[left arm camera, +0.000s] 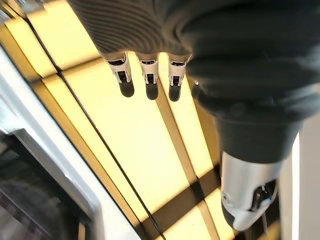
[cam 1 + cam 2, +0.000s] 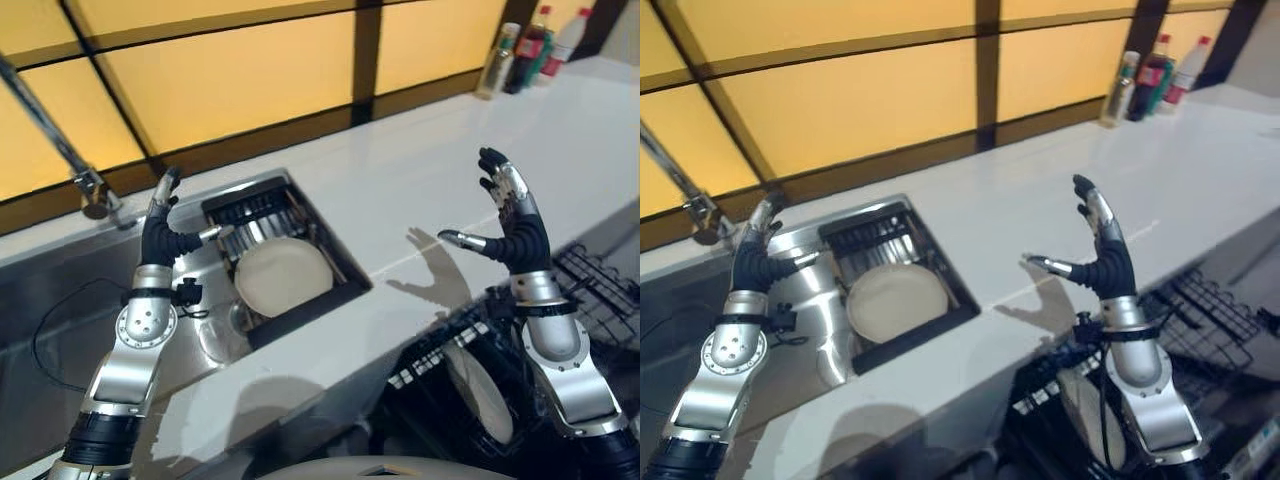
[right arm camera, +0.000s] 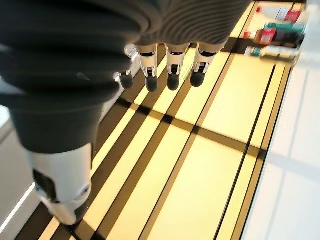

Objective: Pick up plates and place into dishwasher.

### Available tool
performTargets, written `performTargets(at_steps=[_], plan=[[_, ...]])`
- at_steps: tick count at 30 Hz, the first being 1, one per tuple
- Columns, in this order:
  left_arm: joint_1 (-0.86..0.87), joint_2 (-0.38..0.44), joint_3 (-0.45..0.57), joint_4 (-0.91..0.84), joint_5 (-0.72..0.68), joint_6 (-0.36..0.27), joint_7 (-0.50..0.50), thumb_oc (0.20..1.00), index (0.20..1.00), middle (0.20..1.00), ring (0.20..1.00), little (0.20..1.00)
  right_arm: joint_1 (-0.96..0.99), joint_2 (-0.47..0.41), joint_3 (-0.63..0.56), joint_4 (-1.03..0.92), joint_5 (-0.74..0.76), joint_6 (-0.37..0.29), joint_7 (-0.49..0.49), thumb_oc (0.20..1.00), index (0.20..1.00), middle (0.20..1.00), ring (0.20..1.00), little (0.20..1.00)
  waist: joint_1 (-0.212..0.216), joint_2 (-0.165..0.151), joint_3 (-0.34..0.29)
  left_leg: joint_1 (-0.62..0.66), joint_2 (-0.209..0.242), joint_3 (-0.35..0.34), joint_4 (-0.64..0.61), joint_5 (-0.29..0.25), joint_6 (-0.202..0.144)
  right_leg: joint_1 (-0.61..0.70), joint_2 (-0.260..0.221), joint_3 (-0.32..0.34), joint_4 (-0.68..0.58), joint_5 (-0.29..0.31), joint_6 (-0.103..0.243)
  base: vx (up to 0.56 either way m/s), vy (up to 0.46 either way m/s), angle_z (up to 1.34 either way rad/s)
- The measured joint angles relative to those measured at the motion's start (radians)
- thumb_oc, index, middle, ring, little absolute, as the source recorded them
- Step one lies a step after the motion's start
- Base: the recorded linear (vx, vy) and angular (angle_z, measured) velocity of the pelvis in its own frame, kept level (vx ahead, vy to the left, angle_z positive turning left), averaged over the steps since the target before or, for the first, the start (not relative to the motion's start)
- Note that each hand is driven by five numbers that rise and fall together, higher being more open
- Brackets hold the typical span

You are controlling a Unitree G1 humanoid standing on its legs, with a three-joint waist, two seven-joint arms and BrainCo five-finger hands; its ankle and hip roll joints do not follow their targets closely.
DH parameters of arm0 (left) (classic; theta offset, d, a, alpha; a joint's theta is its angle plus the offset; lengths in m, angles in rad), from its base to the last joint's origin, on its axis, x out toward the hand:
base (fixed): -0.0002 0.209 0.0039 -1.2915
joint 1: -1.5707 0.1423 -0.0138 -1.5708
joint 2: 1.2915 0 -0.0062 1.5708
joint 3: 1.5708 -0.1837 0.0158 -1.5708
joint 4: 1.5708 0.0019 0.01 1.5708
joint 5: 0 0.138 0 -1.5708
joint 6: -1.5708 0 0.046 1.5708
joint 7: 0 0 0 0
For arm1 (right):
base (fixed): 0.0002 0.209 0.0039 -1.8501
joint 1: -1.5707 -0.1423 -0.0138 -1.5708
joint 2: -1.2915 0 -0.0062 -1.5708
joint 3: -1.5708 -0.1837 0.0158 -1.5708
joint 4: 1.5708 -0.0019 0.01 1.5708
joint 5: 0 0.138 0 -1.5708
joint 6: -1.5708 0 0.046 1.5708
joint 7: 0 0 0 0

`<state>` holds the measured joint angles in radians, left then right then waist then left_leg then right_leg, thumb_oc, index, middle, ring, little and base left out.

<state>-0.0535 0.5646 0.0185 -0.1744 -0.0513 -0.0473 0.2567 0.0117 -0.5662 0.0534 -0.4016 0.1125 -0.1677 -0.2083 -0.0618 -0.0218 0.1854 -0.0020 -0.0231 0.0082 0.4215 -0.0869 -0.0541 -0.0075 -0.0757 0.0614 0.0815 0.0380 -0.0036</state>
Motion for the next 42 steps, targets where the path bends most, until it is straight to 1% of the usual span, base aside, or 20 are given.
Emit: performTargets(at_steps=[1,2,3,4,5,6,7,8,9,10,11,14,15,19,21,23,28,32,36,42], plan=[[0.015,0.001,-0.002,0.001,0.000,0.003,-0.001,1.000,1.000,1.000,1.000,1.000,-0.017,-0.002,0.010,0.010,0.000,-0.001,0.002,1.000,1.000,1.000,1.000,1.000,0.024,0.001,0.002,0.009,-0.053,-0.052,-0.026,-0.013,0.022,-0.025,0.004,0.058,0.007,0.006,-0.008,0.12,0.052,-1.17],[0.017,0.002,-0.002,0.005,0.000,0.008,-0.002,1.000,1.000,1.000,1.000,1.000,-0.034,0.000,0.022,0.030,0.000,0.000,-0.001,1.000,1.000,1.000,1.000,1.000,0.026,0.002,0.002,0.012,-0.087,-0.096,-0.058,-0.027,0.050,-0.037,0.009,0.102,0.006,0.020,-0.005,0.15,0.088,-1.04],[0.016,0.004,-0.002,0.007,0.000,0.015,-0.003,1.000,1.000,1.000,1.000,1.000,-0.050,-0.004,0.036,0.048,0.000,0.004,-0.002,1.000,1.000,1.000,1.000,1.000,0.025,0.009,0.003,0.035,-0.114,-0.122,-0.129,-0.038,0.070,-0.052,0.015,0.119,0.016,0.021,-0.004,0.15,0.086,-0.74],[0.015,0.006,-0.002,0.007,0.000,0.018,-0.002,1.000,1.000,1.000,1.000,1.000,-0.056,-0.008,0.041,0.053,0.000,0.009,-0.001,1.000,1.000,1.000,1.000,1.000,0.024,0.023,0.002,0.051,-0.137,-0.158,-0.200,-0.063,0.104,-0.071,0.038,0.146,0.014,0.031,0.018,0.16,0.093,-0.95],[0.019,0.007,-0.001,0.010,0.000,0.027,-0.001,1.000,1.000,1.000,1.000,1.000,-0.068,-0.015,0.045,0.055,0.000,0.015,0.001,1.000,1.000,1.000,1.000,1.000,0.042,0.071,-0.012,0.062,-0.152,-0.275,-0.289,-0.105,0.164,-0.099,0.084,0.184,-0.001,0.037,0.038,0.10,0.058,-1.58],[0.020,0.007,0.013,0.024,0.000,0.037,0.001,1.000,1.000,1.000,1.000,1.000,-0.096,-0.009,0.055,0.070,0.000,0.019,0.004,1.000,1.000,1.000,1.000,1.000,0.101,0.112,0.003,0.061,-0.126,-0.263,-0.308,-0.059,0.161,-0.142,0.139,0.183,0.126,0.018,0.013,0.09,0.073,-2.07],[0.046,0.016,0.015,0.039,0.000,0.058,0.007,1.000,1.000,1.000,1.000,1.000,-0.103,-0.009,0.077,0.075,0.000,0.032,0.005,1.000,1.000,1.000,1.000,1.000,0.125,0.128,0.008,0.060,-0.099,-0.217,-0.303,-0.038,0.184,-0.179,0.178,0.158,0.336,-0.074,-0.006,0.08,0.089,-1.78],[0.065,0.035,0.015,0.043,-0.001,0.066,0.008,1.000,1.000,1.000,1.000,1.000,-0.098,-0.010,0.082,0.068,0.000,0.032,0.007,1.000,1.000,1.000,1.000,1.000,0.121,0.105,0.002,0.070,-0.113,-0.217,-0.304,-0.035,0.169,-0.164,0.163,0.143,0.405,-0.146,0.007,0.06,0.115,-1.22],[0.072,0.066,0.015,0.054,-0.005,0.070,0.009,1.000,1.000,1.000,1.000,1.000,-0.099,-0.009,0.079,0.067,0.000,0.035,0.004,1.000,1.000,1.000,1.000,1.000,0.119,0.064,-0.009,0.075,-0.141,-0.216,-0.311,-0.008,0.138,-0.113,0.122,0.148,0.351,-0.238,0.010,0.05,0.108,-0.73],[0.065,0.069,0.013,0.092,-0.007,0.075,0.011,1.000,1.000,1.000,1.000,1.000,-0.105,-0.010,0.075,0.072,0.001,0.043,-0.001,1.000,1.000,1.000,1.000,1.000,0.117,0.071,-0.005,0.074,-0.135,-0.237,-0.305,0.013,0.120,-0.088,0.125,0.143,0.299,-0.222,-0.020,0.05,0.114,-0.61],[0.066,0.072,0.012,0.117,-0.011,0.082,0.012,1.000,1.000,1.000,1.000,1.000,-0.097,-0.008,0.075,0.071,0.001,0.050,-0.008,1.000,1.000,1.000,1.000,1.000,0.104,0.081,-0.010,0.077,-0.122,-0.245,-0.313,0.020,0.107,-0.072,0.132,0.139,0.259,-0.203,-0.023,0.08,0.102,-0.31],[0.057,0.084,0.013,0.130,-0.041,0.088,0.020,1.000,1.000,1.000,1.000,1.000,-0.072,-0.024,0.059,0.056,0.018,0.058,-0.010,1.000,1.000,1.000,1.000,1.000,0.056,0.084,-0.020,0.078,-0.113,-0.241,-0.353,0.048,0.108,-0.072,0.131,0.134,0.217,-0.179,-0.018,0.09,0.085,-0.02],[0.054,0.084,0.013,0.130,-0.051,0.092,0.019,1.000,1.000,1.000,1.000,1.000,-0.066,-0.026,0.049,0.056,0.019,0.059,-0.008,1.000,1.000,1.000,1.000,1.000,0.048,0.088,-0.022,0.078,-0.111,-0.239,-0.360,0.050,0.109,-0.071,0.131,0.134,0.207,-0.176,-0.016,0.09,0.044,-0.13],[0.050,0.083,0.019,0.147,-0.077,0.104,0.017,1.000,1.000,1.000,1.000,1.000,-0.037,-0.036,0.006,0.056,0.036,0.062,0.001,1.000,1.000,1.000,1.000,1.000,0.043,0.110,-0.040,0.082,-0.099,-0.229,-0.380,0.051,0.111,-0.054,0.132,0.129,0.150,-0.153,-0.015,0.09,0.037,-0.07],[0.046,0.082,0.027,0.187,-0.091,0.117,0.013,1.000,1.000,1.000,1.000,1.000,-0.035,-0.036,0.001,0.056,0.039,0.068,0.004,1.000,1.000,1.000,1.000,1.000,0.041,0.117,-0.044,0.100,-0.093,-0.230,-0.389,0.051,0.111,-0.027,0.133,0.127,0.125,-0.139,-0.023,0.12,0.063,0.03],[0.046,0.083,0.041,0.251,-0.107,0.137,0.020,1.000,1.000,1.000,1.000,1.000,-0.038,-0.036,0.002,0.056,0.039,0.073,0.006,1.000,1.000,1.000,1.000,1.000,0.024,0.121,-0.050,0.122,-0.087,-0.230,-0.406,0.051,0.111,-0.007,0.134,0.124,0.104,-0.141,-0.021,0.13,0.075,0.04],[0.041,0.102,0.059,0.451,-0.121,0.187,0.099,1.000,1.000,1.000,1.000,1.000,-0.031,-0.045,0.000,0.057,0.040,0.107,0.013,1.000,1.000,1.000,1.000,1.000,0.014,0.132,-0.055,0.133,-0.083,-0.227,-0.421,0.052,0.112,0.000,0.136,0.124,0.093,-0.142,-0.018,0.08,0.078,-0.01],[0.040,0.153,0.092,0.546,-0.119,0.234,0.110,1.000,1.000,1.000,1.000,1.000,-0.024,-0.088,0.000,0.056,0.066,0.125,0.029,1.000,1.000,1.000,1.000,1.000,-0.001,0.146,-0.047,0.132,-0.082,-0.225,-0.425,0.053,0.114,-0.005,0.135,0.122,0.095,-0.143,-0.018,0.05,0.110,-0.02],[0.036,0.171,0.107,0.639,-0.119,0.280,0.094,1.000,1.000,1.000,1.000,1.000,-0.025,-0.145,-0.002,0.056,0.078,0.136,0.030,1.000,1.000,1.000,1.000,1.000,-0.003,0.180,-0.020,0.122,-0.087,-0.204,-0.427,0.056,0.117,-0.034,0.123,0.103,0.118,-0.146,-0.012,0.00,0.165,-0.15],[-0.020,0.178,0.079,0.714,-0.119,0.297,0.006,1.000,1.000,1.000,1.000,1.000,-0.045,-0.197,-0.002,0.057,0.078,0.167,0.041,1.000,1.000,1.000,1.000,1.000,-0.010,0.209,0.034,0.074,-0.095,-0.185,-0.425,0.071,0.116,-0.109,0.116,0.106,0.169,-0.151,-0.006,-0.03,0.179,-0.08]])
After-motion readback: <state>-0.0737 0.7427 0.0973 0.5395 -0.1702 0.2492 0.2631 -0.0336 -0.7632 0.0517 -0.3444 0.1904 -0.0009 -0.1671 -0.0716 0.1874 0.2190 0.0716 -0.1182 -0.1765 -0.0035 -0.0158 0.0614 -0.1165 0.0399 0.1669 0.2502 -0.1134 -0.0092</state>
